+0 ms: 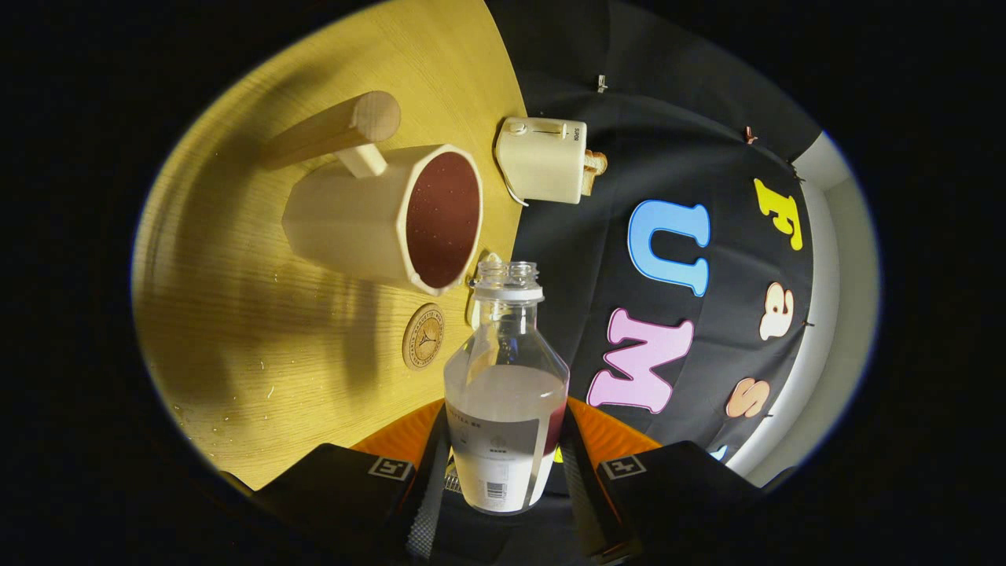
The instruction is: Take the bottle from table, then pour the juice into the cup, finally place the bottle on the coaster
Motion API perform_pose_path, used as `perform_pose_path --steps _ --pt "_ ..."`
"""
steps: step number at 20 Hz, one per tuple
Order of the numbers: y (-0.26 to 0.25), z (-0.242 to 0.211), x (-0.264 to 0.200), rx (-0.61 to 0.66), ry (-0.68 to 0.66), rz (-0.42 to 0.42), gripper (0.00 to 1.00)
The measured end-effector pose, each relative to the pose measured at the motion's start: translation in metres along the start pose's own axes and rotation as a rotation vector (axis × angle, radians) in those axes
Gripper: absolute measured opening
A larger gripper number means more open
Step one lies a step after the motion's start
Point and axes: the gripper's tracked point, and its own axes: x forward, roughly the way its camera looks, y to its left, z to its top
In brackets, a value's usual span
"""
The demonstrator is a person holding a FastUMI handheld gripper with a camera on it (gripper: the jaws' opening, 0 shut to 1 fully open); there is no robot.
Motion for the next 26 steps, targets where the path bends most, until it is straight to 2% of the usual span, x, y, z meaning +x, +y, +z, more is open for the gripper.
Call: perform_pose_path --steps 26 --pt "-0.006 0.007 0.012 -0.145 -0.042 -0.029 0.71"
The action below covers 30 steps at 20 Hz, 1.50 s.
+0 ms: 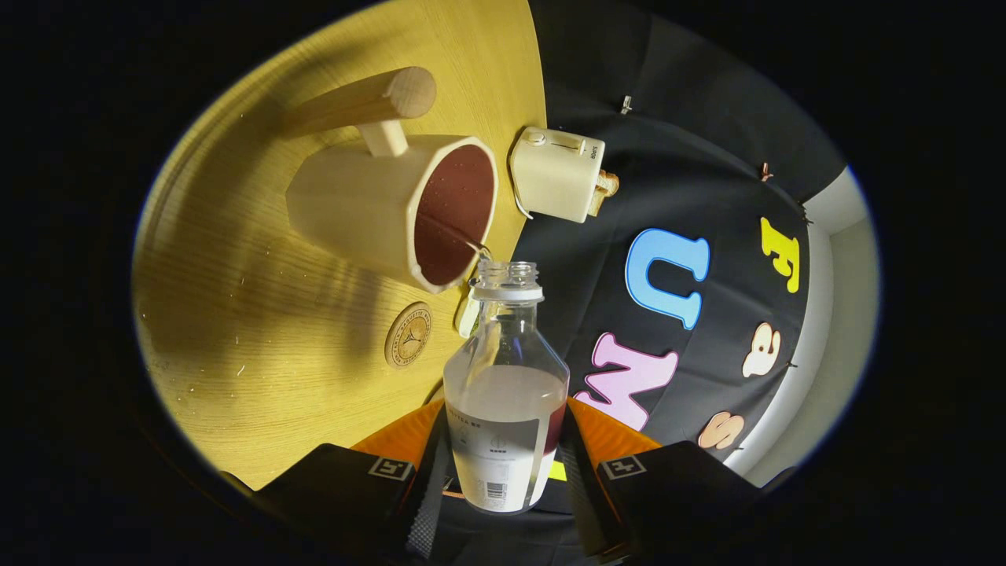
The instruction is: Take the bottle from table, then pour the juice into the cup, finally place the bottle on the coaster
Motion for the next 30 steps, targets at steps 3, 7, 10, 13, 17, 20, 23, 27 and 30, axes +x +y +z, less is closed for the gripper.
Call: perform_pose_path --steps 3,7,10,13,17,20,23,27,30 --pt "-0.001 0.002 0.001 -0.017 -0.008 -0.006 0.71" --pt "-0.002 0.004 0.001 -0.041 -0.023 -0.018 0.71" --pt "-0.002 0.002 -0.001 -0.058 -0.027 -0.025 0.71" --pt "-0.003 0.003 0.0 -0.068 -0.029 -0.03 0.71" --pt "-0.004 0.004 0.0 -0.082 -0.035 -0.04 0.71" --pt "-0.005 0.005 -0.001 -0.106 -0.044 -0.048 0.71" --pt "-0.006 0.006 0.0 -0.114 -0.05 -0.054 0.71" --pt "-0.008 0.008 -0.001 -0.134 -0.062 -0.068 0.71" --pt "-0.013 0.01 0.002 -0.148 -0.07 -0.077 0.71"
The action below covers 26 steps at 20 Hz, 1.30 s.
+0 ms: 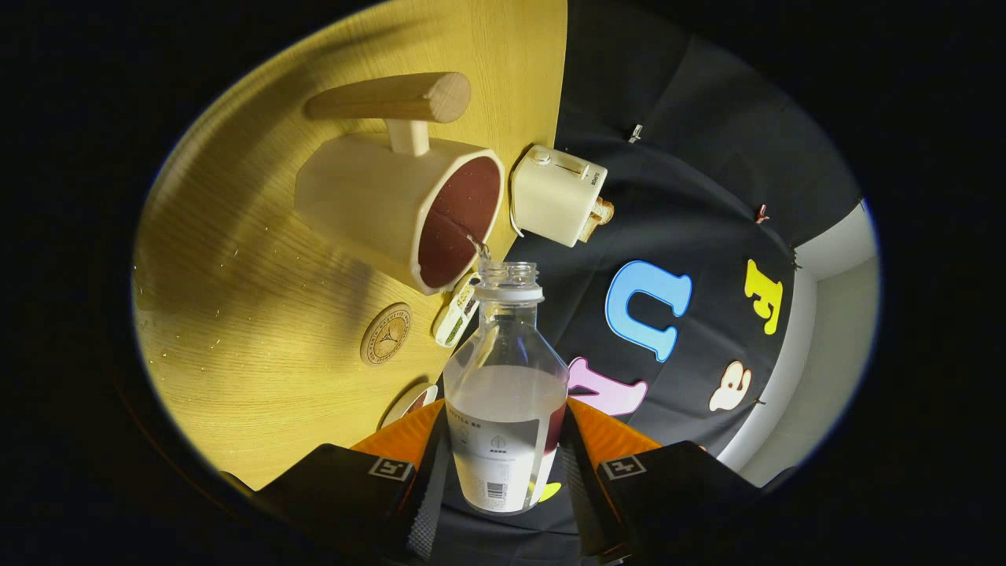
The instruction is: Take the bottle from table, then pour the juice into the cup, finally place the bottle on the coaster
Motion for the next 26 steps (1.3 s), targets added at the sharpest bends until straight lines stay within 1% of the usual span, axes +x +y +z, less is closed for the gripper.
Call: perform_pose_path --steps 8,17,21,26 --pt "-0.005 0.001 0.001 -0.041 -0.017 -0.018 0.71" --pt "-0.015 0.004 0.001 -0.119 -0.058 -0.063 0.71" --pt "-0.021 0.006 0.002 -0.169 -0.082 -0.085 0.71" --pt "-0.032 0.01 0.005 -0.243 -0.119 -0.132 0.71"
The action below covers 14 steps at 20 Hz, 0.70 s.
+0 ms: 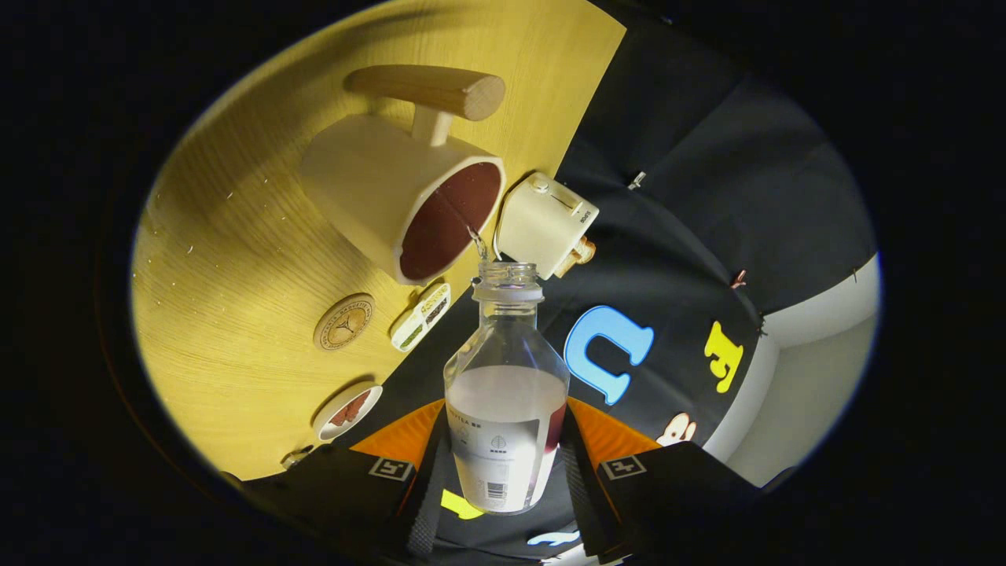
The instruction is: Take the bottle from table, then pour the juice into the cup, finally place the bottle on the coaster
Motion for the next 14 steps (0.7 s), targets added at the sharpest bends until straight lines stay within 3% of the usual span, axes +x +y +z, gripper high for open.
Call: perform_pose_path --steps 14 --pt "-0.0007 -0.002 0.0047 -0.145 -0.046 -0.008 0.71"
